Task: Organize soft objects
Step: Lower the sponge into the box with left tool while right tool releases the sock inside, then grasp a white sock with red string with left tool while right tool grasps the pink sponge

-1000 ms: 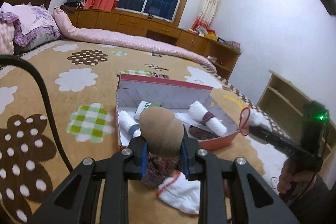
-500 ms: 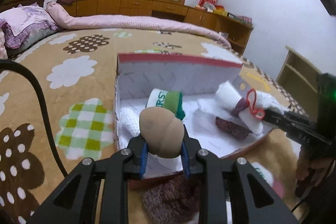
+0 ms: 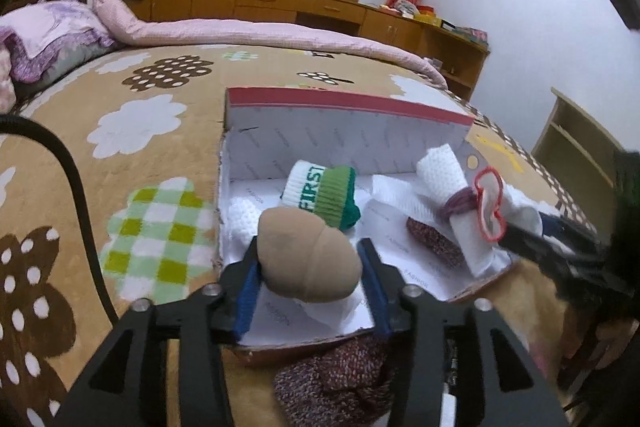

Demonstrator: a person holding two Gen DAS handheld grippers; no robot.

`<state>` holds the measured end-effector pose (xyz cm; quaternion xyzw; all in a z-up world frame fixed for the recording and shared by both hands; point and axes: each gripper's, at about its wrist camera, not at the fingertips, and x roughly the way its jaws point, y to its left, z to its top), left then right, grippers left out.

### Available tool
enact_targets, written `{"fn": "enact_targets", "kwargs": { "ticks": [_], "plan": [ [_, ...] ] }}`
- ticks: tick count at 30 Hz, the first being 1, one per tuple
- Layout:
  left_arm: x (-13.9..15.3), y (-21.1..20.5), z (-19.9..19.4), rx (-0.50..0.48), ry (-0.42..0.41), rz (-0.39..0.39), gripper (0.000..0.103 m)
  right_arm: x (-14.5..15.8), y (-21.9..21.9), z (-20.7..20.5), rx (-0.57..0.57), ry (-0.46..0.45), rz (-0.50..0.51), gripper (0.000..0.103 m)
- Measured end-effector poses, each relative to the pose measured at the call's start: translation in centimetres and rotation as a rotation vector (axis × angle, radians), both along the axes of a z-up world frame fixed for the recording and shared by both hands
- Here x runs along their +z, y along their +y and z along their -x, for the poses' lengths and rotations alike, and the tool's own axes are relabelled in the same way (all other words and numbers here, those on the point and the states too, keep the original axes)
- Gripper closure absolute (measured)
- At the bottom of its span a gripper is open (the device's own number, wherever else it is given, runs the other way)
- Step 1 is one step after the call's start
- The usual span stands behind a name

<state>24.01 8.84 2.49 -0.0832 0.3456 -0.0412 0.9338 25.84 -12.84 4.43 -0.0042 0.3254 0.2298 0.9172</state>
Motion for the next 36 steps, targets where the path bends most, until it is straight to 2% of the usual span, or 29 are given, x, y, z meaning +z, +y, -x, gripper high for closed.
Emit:
{"fn": "enact_targets", "kwargs": {
  "ticks": [1, 3, 6, 11, 14, 17, 21, 29, 36],
  "plan": [
    [0.2, 0.1, 0.2, 0.001, -0.001, 0.011, 0.036, 0.1, -0.1, 0.2, 0.002, -0.007, -0.011, 0.017],
    [0.8, 0.2, 0.7, 0.006, -0.029, 0.019, 0.032, 0.6, -0.3, 0.9, -0.005, -0.029, -0.025, 0.016],
    [1.9, 0.0, 1.9, 0.004, -0.068, 0.020, 0.031, 1.3, -0.6, 2.0, -0.015, -0.059, -0.037, 0.016],
    [2.6, -0.4, 4.9, -0.026, -0.077, 0.023, 0.031, 2.2, -1.4, 4.8, -0.035, -0.112, -0.077, 0.016],
    [2.7, -0.5, 7.1, 0.007, -0.102, 0.032, 0.029, 2.3, -1.9, 6.3, -0.060, -0.124, -0.097, 0.016],
    [2.2, -0.5, 8.7, 0.008, -0.077, 0.095, 0.029, 2.1, -1.8, 7.7, -0.049, -0.124, -0.112, 0.016],
    [1.7, -0.9, 11.0, 0.028, -0.072, 0.090, 0.029, 1.3, -1.3, 9.9, -0.023, -0.117, -0.109, 0.016],
    [1.1, -1.1, 14.4, 0.019, -0.064, 0.145, 0.029, 0.3, -2.5, 13.8, -0.020, -0.084, -0.173, 0.016],
    [-0.3, -1.7, 15.3, 0.008, -0.011, 0.177, 0.029, -0.4, -4.3, 14.1, -0.060, -0.023, -0.234, 0.016]
  ]
}}
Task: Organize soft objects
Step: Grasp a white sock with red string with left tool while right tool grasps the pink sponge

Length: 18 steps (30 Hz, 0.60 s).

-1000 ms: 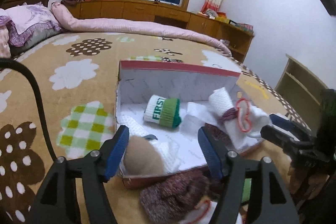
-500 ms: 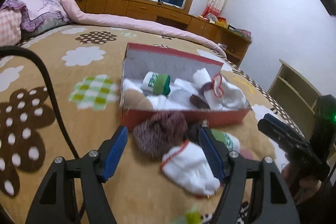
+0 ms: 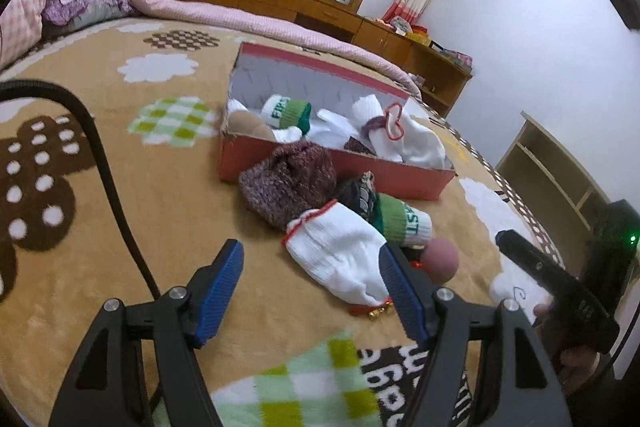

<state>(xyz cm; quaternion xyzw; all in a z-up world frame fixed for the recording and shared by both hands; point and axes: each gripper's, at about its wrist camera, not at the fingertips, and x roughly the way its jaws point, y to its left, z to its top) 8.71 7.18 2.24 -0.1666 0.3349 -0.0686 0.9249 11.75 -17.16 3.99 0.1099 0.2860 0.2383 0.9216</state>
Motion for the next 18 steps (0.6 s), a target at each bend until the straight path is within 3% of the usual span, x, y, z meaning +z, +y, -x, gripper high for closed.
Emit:
{"fn": "enact_targets", "kwargs": {
  "ticks": [5, 8, 9, 10, 11, 12, 13, 18],
  "plan": [
    [-1.5, -1.5, -2.2, -0.087, 0.017, 0.029, 0.030, -1.3, 0.9, -1.0, 0.094, 0.103, -0.046, 0.022],
    [-3.2, -3.3, -3.8, -0.132, 0.077, -0.037, 0.055, -2.7, 1.7, -1.8, 0.150, 0.196, -0.088, 0.025],
    [-2.9, -3.5, -3.6, -0.136, 0.054, -0.044, 0.076, -3.1, 2.1, -1.9, 0.146, 0.201, -0.062, 0.031],
    [-2.5, -3.6, -3.2, -0.161, 0.028, -0.031, 0.078, -3.4, 2.5, -2.1, 0.141, 0.205, -0.032, 0.034],
    [-2.2, -3.7, -2.9, -0.173, 0.017, -0.036, 0.081, -3.7, 2.7, -2.2, 0.137, 0.212, -0.016, 0.043],
    [-2.2, -3.9, -2.9, -0.173, 0.015, -0.046, 0.083, -4.0, 2.9, -2.4, 0.131, 0.218, -0.004, 0.060],
    [-2.3, -4.0, -2.8, -0.175, 0.019, -0.055, 0.084, -4.1, 3.0, -2.5, 0.122, 0.217, 0.009, 0.065],
    [-1.7, -2.8, -0.9, -0.137, 0.035, -0.020, 0.086, -3.7, 2.5, -2.1, 0.102, 0.176, 0.009, 0.069]
  ]
}}
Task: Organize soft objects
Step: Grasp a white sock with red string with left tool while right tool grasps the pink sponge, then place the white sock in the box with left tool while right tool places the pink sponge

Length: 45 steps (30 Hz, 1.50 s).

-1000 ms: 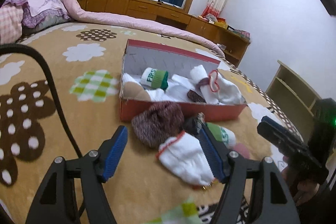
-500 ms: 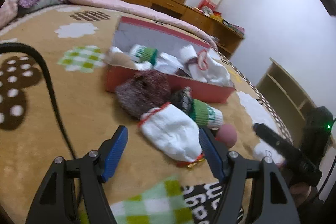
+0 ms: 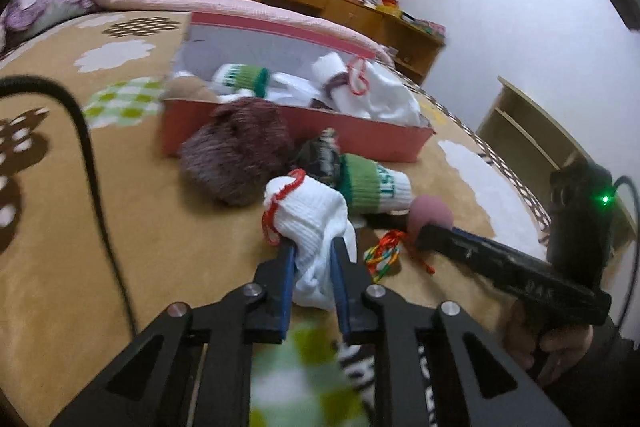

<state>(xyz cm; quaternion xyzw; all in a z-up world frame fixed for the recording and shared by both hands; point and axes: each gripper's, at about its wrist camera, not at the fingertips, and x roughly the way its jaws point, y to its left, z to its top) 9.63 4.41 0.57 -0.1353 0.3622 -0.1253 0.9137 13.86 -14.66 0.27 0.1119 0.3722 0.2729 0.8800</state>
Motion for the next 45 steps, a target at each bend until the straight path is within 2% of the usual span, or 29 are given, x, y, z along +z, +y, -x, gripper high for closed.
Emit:
{"fn": "enact_targets", "kwargs": {
  "ticks": [8, 14, 18, 21, 25, 30, 37, 40, 45],
  "plan": [
    [0.4, 2.0, 1.2, 0.107, 0.022, -0.010, 0.085, 1.0, -0.8, 0.2, -0.034, -0.025, 0.028, 0.069],
    [1.8, 2.1, 1.7, 0.110, -0.035, -0.011, 0.085, 2.1, -0.5, 0.8, -0.025, -0.084, 0.053, 0.069],
    [3.5, 2.6, 2.2, 0.119, -0.105, -0.007, 0.085, 4.0, -0.3, 1.4, -0.011, -0.148, 0.063, 0.068],
    [4.5, 2.9, 2.0, 0.133, -0.118, -0.032, 0.085, 5.7, -0.2, 1.1, -0.009, -0.180, 0.077, 0.068],
    [6.4, 3.6, 1.7, 0.136, -0.147, -0.013, 0.085, 7.8, -0.1, 0.8, -0.006, -0.232, 0.084, 0.068],
    [8.1, 3.9, 1.4, 0.141, -0.183, -0.055, 0.085, 9.1, -0.1, -0.1, -0.004, -0.255, 0.091, 0.067],
    [9.5, 3.9, -1.6, 0.129, -0.201, -0.120, 0.085, 9.7, 2.2, -2.8, 0.058, -0.278, 0.123, 0.067],
    [9.3, 3.8, -4.1, 0.120, -0.182, -0.134, 0.085, 8.5, 3.2, -5.5, 0.104, -0.243, 0.107, 0.067],
    [7.3, 3.4, -8.5, 0.092, -0.121, -0.154, 0.085, 5.9, 3.0, -9.8, 0.056, -0.178, 0.108, 0.067]
  ]
}}
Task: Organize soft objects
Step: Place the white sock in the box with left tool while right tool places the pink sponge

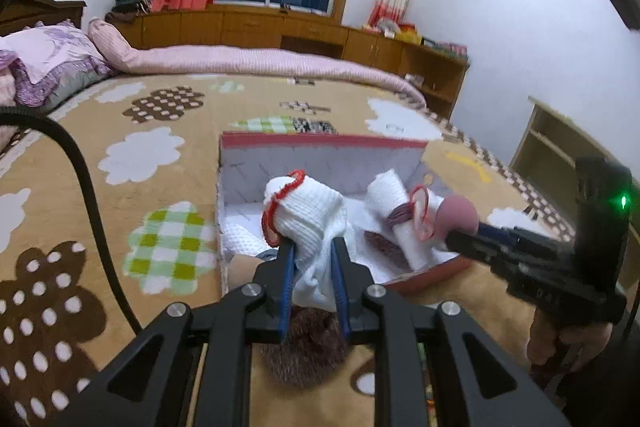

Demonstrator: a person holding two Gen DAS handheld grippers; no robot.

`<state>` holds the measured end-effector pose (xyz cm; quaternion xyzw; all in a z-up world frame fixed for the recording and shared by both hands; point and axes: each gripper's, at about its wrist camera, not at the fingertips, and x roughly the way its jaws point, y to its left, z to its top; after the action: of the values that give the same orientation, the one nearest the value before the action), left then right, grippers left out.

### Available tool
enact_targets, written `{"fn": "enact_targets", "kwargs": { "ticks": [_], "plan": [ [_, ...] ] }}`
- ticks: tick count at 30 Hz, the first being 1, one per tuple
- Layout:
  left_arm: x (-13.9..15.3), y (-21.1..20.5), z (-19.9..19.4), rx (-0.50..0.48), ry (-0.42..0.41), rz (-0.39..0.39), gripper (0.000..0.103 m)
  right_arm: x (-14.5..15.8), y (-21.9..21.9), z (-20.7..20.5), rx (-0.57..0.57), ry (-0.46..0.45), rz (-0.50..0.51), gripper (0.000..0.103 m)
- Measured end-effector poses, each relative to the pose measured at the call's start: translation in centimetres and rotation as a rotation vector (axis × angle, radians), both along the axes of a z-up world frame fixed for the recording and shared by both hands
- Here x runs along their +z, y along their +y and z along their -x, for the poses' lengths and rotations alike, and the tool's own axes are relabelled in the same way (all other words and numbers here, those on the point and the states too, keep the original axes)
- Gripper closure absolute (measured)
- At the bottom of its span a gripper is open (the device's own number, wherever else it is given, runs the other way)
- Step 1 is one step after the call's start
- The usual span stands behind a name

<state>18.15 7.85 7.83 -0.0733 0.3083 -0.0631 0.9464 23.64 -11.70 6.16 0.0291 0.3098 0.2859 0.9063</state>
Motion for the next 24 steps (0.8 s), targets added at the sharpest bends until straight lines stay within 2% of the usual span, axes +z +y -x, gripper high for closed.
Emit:
{"fn": "enact_targets", "kwargs": {
  "ticks": [5, 7, 11, 17, 19, 21, 23, 24],
  "plan": [
    [-3.4, -0.6, -3.4, -0.008, 0.079, -0.058, 0.085, -2.2, -1.2, -3.5, -0.098, 0.042, 0.082, 0.067],
    [-4.9, -0.8, -4.0, -0.020, 0.102, -0.063, 0.084, -2.6, -1.0, -4.3, -0.112, 0.032, 0.128, 0.067],
    [-5.3, -1.3, -4.0, -0.025, 0.077, -0.100, 0.083, -3.0, 0.2, -4.3, -0.103, -0.001, 0.225, 0.062],
    [-5.5, -1.2, -4.2, -0.013, 0.069, -0.098, 0.076, -2.9, 0.2, -3.9, -0.124, -0.015, 0.239, 0.057],
    [-5.5, -1.2, -4.2, -0.011, 0.068, -0.096, 0.073, -2.7, 0.2, -3.5, -0.126, -0.022, 0.233, 0.050],
    [-5.3, -1.4, -4.1, -0.007, 0.069, -0.112, 0.070, -2.4, 0.2, -2.8, -0.110, -0.041, 0.218, 0.026],
    [-5.0, -1.4, -3.9, -0.004, 0.071, -0.116, 0.066, -1.9, 0.3, -1.9, -0.105, -0.076, 0.212, 0.017],
    [-4.8, -1.5, -3.7, -0.002, 0.068, -0.115, 0.062, -1.6, 0.3, -1.4, -0.100, -0.094, 0.208, 0.017]
  ]
}}
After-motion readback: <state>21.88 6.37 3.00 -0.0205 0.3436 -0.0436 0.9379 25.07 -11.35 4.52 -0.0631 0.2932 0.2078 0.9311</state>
